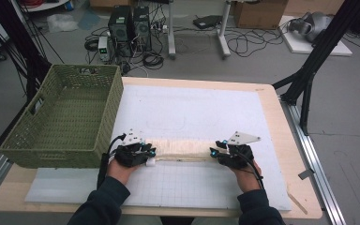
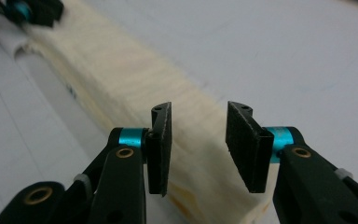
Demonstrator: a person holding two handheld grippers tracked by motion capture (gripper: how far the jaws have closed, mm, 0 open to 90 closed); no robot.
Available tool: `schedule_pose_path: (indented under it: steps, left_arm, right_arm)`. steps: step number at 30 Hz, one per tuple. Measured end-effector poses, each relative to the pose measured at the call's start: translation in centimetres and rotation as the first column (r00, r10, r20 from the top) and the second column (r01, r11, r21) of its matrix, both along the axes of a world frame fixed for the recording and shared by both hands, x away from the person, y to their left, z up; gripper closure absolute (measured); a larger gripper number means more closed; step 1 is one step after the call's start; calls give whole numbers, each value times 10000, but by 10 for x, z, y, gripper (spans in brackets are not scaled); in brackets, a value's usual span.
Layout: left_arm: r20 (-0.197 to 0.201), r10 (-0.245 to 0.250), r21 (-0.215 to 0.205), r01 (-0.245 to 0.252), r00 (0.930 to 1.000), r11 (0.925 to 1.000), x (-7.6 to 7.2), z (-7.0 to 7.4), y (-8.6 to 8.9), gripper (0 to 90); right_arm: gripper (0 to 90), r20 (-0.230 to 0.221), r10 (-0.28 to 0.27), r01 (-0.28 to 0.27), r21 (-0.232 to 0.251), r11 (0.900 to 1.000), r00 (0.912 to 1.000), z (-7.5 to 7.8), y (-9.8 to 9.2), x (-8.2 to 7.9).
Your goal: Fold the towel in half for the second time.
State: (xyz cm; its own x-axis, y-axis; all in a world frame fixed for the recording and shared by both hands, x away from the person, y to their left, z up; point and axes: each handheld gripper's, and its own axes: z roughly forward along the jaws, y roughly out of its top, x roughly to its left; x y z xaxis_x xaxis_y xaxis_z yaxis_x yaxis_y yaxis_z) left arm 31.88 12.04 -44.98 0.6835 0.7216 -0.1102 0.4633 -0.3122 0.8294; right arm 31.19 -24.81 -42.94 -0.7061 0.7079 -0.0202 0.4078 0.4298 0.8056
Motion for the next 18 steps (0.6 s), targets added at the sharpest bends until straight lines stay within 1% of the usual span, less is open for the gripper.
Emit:
schedule_pose_path:
  steps: [2, 3, 4, 5, 7, 11, 14, 15, 18]
  left_arm:
    - [-27, -19, 47, 19, 10000, 10000, 0, 0, 0, 715]
    - [-54, -27, 82, 27, 10000, 10000, 0, 0, -1, 719]
    - [-56, -25, 127, 26, 10000, 9999, -1, 0, -1, 728]
    - [-55, -18, 129, 18, 10000, 9999, -1, 0, -1, 734]
    - [-56, -14, 189, 15, 10000, 9998, -1, -1, -1, 743]
    - [-56, -54, 415, 56, 10000, 9991, -1, 0, -2, 773]
    - [-68, -75, 493, 78, 9999, 9988, -3, 0, -2, 789]
    - [-63, -90, 530, 93, 9999, 9985, -3, 0, -2, 795]
    - [-42, -82, 559, 84, 10000, 9984, -5, -1, -1, 803]
  right_arm:
    - [618, -401, 34, -51, -421, 9991, 9992, -10, -1, 2]
    - [618, -484, 18, -41, -479, 9988, 9988, -12, -2, 2]
    - [617, -614, -16, -10, -429, 9991, 9981, -15, -4, 2]
    - [615, -596, -21, -2, -383, 9993, 9982, -15, -5, 2]
    - [612, -466, -95, 70, -528, 9986, 9989, -14, -8, 2]
    - [619, -497, -374, 344, -596, 9976, 9981, -15, -14, 2]
    - [631, -316, -534, 505, -846, 9951, 9981, -15, -16, 2]
    - [631, -329, -548, 518, -862, 9949, 9980, -15, -17, 3]
    - [630, -144, -563, 543, -1146, 9919, 9983, -14, -15, 1]
